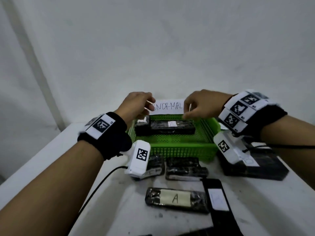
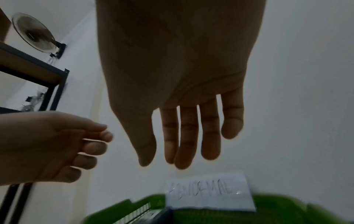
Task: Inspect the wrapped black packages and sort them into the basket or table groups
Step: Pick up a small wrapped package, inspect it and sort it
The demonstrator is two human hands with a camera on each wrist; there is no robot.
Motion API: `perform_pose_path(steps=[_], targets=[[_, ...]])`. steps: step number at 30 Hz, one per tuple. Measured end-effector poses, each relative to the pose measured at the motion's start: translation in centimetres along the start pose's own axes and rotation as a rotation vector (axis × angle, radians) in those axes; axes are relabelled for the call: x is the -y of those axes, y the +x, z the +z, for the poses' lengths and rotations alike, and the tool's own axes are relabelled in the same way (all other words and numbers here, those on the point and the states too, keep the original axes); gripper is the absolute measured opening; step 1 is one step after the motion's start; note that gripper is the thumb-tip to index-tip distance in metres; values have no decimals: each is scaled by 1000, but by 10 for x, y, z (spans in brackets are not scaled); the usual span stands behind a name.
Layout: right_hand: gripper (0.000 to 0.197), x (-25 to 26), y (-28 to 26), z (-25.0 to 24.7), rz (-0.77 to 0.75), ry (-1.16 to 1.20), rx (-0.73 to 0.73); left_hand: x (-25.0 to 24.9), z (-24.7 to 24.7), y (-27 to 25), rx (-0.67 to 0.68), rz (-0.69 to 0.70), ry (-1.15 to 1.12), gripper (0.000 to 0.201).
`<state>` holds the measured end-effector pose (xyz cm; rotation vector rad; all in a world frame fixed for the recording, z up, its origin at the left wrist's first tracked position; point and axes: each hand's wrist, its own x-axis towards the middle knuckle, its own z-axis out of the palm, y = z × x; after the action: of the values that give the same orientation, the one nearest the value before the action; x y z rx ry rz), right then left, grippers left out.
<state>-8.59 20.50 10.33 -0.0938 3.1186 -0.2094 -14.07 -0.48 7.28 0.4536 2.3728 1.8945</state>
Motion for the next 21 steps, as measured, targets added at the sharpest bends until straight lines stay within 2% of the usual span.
perform_pose_path(steps=[4, 7, 9, 13, 16, 21], targets=[[24, 35, -30, 47, -87, 62, 197, 13, -6, -39, 87, -90, 112, 29], [47, 56, -38, 82, -135, 55, 239, 30, -11, -62, 156, -165, 211, 34], [61, 67, -41, 104, -147, 53, 261, 48, -13, -74, 154, -197, 283, 33], [68, 73, -40, 125, -119, 50, 201, 84, -18, -87, 89, -242, 384, 33], [71, 71, -37, 126, -91, 66, 196, 99, -22, -88, 25, -266, 324, 34], [77, 68, -35, 127, -80, 105, 150, 113, -20, -84, 164, -286, 430, 57]])
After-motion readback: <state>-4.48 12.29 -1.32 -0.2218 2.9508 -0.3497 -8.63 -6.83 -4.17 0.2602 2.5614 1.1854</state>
